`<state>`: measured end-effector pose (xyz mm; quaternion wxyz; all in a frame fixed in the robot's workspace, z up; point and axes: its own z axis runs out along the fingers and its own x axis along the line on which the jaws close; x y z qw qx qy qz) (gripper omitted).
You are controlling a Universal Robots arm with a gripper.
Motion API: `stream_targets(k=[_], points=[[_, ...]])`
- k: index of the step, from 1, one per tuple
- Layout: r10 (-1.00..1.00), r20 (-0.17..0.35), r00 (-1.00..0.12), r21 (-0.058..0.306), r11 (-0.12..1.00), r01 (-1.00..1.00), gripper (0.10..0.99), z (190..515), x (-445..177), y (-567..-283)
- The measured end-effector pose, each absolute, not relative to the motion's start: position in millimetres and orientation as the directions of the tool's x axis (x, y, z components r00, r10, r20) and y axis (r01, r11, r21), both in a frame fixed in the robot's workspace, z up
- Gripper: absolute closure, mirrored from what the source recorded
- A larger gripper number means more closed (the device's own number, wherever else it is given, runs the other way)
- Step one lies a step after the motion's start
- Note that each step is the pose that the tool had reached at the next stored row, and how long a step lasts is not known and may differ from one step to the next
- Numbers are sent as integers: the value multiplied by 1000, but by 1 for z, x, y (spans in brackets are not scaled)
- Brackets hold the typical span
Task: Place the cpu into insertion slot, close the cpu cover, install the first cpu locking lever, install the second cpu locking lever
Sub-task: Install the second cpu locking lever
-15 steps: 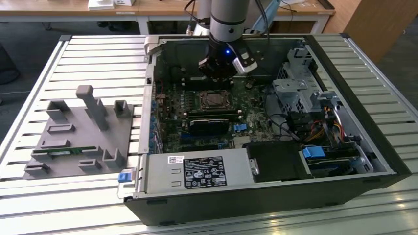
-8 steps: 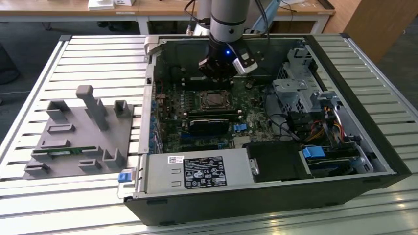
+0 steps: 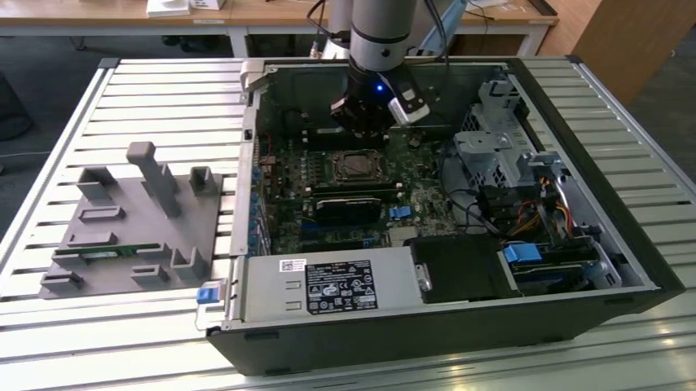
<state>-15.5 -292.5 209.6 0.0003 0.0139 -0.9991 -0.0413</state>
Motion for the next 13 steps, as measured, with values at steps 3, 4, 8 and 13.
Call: stream_targets(k=[3, 4, 8, 13], points=[[-28, 0, -1000, 82, 996, -28, 980, 210, -15, -293], [-28, 0, -1000, 82, 996, -28, 980, 210, -15, -293], [-28, 0, -1000, 82, 996, -28, 980, 210, -15, -300], [-28, 0, -1000, 82, 996, -28, 980, 210, -15, -301]])
